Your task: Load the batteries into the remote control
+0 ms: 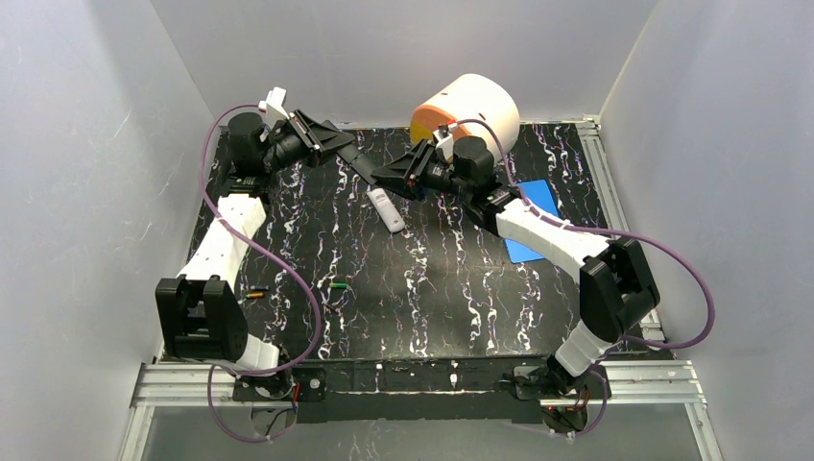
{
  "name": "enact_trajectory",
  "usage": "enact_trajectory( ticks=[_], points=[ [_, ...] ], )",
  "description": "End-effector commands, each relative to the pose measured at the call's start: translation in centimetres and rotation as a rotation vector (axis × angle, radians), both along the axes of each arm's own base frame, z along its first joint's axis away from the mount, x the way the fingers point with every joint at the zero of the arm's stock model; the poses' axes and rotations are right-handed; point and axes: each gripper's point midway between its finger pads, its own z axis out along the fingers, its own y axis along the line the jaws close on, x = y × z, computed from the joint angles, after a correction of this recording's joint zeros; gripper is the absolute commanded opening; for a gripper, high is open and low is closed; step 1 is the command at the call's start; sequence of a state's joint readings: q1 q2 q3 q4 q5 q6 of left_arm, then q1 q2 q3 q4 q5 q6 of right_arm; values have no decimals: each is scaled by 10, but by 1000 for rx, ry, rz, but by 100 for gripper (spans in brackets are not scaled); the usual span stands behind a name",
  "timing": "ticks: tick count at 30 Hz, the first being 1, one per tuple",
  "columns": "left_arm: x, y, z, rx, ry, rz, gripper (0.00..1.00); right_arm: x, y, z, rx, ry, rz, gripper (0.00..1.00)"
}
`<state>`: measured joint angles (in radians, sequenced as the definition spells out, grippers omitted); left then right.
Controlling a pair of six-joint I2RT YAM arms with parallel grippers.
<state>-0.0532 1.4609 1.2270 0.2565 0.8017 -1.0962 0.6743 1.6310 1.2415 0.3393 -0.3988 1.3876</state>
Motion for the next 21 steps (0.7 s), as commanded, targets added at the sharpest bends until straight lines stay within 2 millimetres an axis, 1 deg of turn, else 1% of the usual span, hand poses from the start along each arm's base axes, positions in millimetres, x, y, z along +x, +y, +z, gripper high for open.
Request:
enact_trajectory(
  ticks=[1,5,8,15,21],
  points=[
    [-6,0,21,6,-97,-22,0,1,0,24,69,-13,4,36],
    [-6,2,23,19,-129,-17,0,-3,4,19,79,67,41,30],
    [-6,1,26,29,-165,-19,0,-4,4,18,105,114,52,23],
    [-8,3,26,77,-232,-22,0,-3,0,26,129,125,47,13],
    [-8,3,18,102,-244,-30,0,-2,-2,31,158,129,44,11]
  ],
)
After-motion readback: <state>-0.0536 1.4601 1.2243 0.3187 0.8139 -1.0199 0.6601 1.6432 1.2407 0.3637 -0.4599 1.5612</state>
